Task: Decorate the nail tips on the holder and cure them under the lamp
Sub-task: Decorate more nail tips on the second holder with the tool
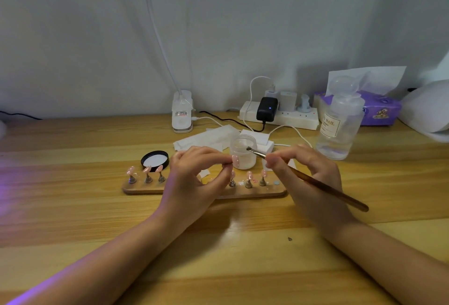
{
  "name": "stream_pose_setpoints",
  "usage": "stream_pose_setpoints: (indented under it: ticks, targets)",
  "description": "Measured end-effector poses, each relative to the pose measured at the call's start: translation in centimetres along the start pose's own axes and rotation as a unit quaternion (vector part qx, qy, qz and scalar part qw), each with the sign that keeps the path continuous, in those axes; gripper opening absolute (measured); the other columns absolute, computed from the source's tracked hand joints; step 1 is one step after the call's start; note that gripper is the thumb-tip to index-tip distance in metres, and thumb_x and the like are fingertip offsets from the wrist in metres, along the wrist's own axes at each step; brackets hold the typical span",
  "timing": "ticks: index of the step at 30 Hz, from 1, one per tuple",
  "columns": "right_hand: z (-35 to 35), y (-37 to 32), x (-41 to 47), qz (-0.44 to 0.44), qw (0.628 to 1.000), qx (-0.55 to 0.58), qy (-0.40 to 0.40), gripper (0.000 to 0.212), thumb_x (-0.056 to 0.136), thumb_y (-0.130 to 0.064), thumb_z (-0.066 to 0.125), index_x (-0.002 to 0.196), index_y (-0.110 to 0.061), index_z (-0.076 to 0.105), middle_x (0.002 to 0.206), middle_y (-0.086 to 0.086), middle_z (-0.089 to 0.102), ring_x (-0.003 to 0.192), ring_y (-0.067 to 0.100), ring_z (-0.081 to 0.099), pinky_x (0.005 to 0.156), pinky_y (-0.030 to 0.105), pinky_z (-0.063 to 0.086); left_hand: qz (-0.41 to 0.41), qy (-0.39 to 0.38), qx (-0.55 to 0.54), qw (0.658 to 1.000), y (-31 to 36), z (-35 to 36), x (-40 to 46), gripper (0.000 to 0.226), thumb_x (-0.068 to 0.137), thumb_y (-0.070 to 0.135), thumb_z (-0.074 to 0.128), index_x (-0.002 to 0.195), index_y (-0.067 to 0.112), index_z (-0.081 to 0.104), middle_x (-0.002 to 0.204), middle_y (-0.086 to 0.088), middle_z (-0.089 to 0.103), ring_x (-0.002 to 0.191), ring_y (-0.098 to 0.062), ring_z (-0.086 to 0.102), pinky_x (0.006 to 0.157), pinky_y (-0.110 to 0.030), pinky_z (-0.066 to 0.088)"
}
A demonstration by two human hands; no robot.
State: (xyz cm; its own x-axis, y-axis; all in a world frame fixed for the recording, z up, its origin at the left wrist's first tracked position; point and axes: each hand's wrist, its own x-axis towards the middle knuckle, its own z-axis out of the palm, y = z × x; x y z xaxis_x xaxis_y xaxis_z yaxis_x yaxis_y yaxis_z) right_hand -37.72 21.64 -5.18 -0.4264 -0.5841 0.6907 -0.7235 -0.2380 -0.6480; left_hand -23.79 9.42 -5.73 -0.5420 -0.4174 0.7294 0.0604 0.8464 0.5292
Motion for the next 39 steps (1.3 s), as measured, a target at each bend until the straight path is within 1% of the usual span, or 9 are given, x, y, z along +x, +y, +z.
stream_pose_setpoints:
  ticks: [3, 7, 12, 17, 21, 25, 28, 34, 39]
  targets:
    - [0.1, -0.1, -0.2, 0.011, 0.999, 0.027, 0.012, 0.048, 0.084, -0.062, 0.038, 0.068, -0.023, 0.061, 0.072, -0.006, 0.063, 0.076, 0.009, 0.059, 0.080, 0.045, 0.047, 0.014, -0.005, 0.015, 1.000, -0.3, 0.1, 0.0, 0.014, 0.079, 0.031, 0.060, 0.091, 0.031, 0.065, 0.087, 0.020, 0.062, 0.087, -0.001, 0.056, 0.080, -0.048, 0.040]
    - [0.5, -0.2, -0.3, -0.045, 0.998, 0.029, 0.020, 0.043, 0.092, -0.052, 0.030, 0.073, -0.027, 0.060, 0.069, -0.008, 0.062, 0.073, 0.012, 0.061, 0.074, 0.052, 0.048, 0.023, -0.011, 0.025, 0.999, -0.5, 0.1, 0.0, 0.012, 0.080, 0.027, 0.063, 0.091, 0.030, 0.067, 0.087, 0.021, 0.062, 0.086, -0.003, 0.056, 0.079, -0.051, 0.041]
    - [0.7, 0.2, -0.5, -0.119, 0.993, 0.000, 0.019, 0.043, 0.097, -0.043, 0.026, 0.078, -0.023, 0.059, 0.071, -0.010, 0.060, 0.074, 0.007, 0.059, 0.070, 0.048, 0.049, 0.021, -0.013, 0.036, 0.999, -0.5, 0.1, 0.0, 0.017, 0.077, 0.017, 0.065, 0.088, 0.029, 0.069, 0.085, 0.022, 0.061, 0.085, -0.001, 0.055, 0.079, -0.050, 0.040]
    - [1.1, 0.6, -0.5, -0.135, 0.990, -0.035, 0.015, 0.052, 0.098, -0.044, 0.024, 0.076, -0.017, 0.064, 0.078, -0.021, 0.054, 0.077, 0.001, 0.055, 0.077, 0.033, 0.044, 0.023, -0.011, 0.046, 0.999, -0.6, 0.2, 0.0, 0.012, 0.077, 0.016, 0.066, 0.084, 0.022, 0.073, 0.083, 0.016, 0.064, 0.084, -0.004, 0.055, 0.078, -0.047, 0.039]
    - [1.1, 0.7, -0.6, -0.139, 0.990, -0.033, 0.008, 0.057, 0.098, -0.041, 0.026, 0.071, -0.011, 0.066, 0.073, -0.016, 0.057, 0.073, 0.003, 0.056, 0.076, 0.036, 0.043, 0.022, -0.006, 0.037, 0.999, -0.4, 0.2, 0.0, 0.013, 0.077, 0.021, 0.066, 0.088, 0.028, 0.069, 0.085, 0.022, 0.060, 0.085, -0.002, 0.055, 0.078, -0.045, 0.039]
    - [0.6, 0.6, -0.8, -0.131, 0.991, 0.019, 0.022, 0.049, 0.099, -0.038, 0.025, 0.069, -0.021, 0.060, 0.065, -0.009, 0.059, 0.069, 0.002, 0.056, 0.069, 0.042, 0.045, 0.011, -0.005, 0.032, 0.999, -0.3, 0.2, 0.1, 0.018, 0.077, 0.018, 0.065, 0.088, 0.032, 0.066, 0.084, 0.024, 0.059, 0.085, 0.000, 0.054, 0.079, -0.041, 0.037]
    - [0.8, 0.4, -0.7, -0.116, 0.993, 0.015, 0.020, 0.040, 0.097, -0.043, 0.025, 0.075, -0.031, 0.056, 0.069, -0.014, 0.058, 0.073, 0.004, 0.057, 0.071, 0.042, 0.048, 0.007, -0.005, 0.031, 0.999, -0.2, 0.2, 0.1, 0.016, 0.077, 0.018, 0.065, 0.088, 0.030, 0.068, 0.083, 0.020, 0.061, 0.085, -0.002, 0.054, 0.080, -0.042, 0.037]
    - [1.1, 0.6, -0.6, -0.112, 0.994, -0.018, -0.006, 0.053, 0.096, -0.045, 0.028, 0.071, -0.015, 0.065, 0.072, -0.020, 0.057, 0.074, 0.000, 0.055, 0.077, 0.033, 0.042, 0.009, -0.002, 0.024, 1.000, -0.1, 0.2, 0.1, 0.018, 0.075, 0.016, 0.066, 0.088, 0.029, 0.066, 0.082, 0.015, 0.063, 0.083, -0.005, 0.055, 0.078, -0.047, 0.040]
    - [0.8, 0.4, -0.8, -0.110, 0.993, 0.030, 0.007, 0.043, 0.097, -0.044, 0.027, 0.071, -0.029, 0.057, 0.067, -0.015, 0.058, 0.069, 0.002, 0.056, 0.070, 0.040, 0.045, 0.003, -0.007, 0.023, 1.000, -0.1, 0.1, 0.0, 0.016, 0.076, 0.019, 0.066, 0.087, 0.030, 0.067, 0.081, 0.012, 0.065, 0.083, -0.004, 0.055, 0.079, -0.047, 0.040]
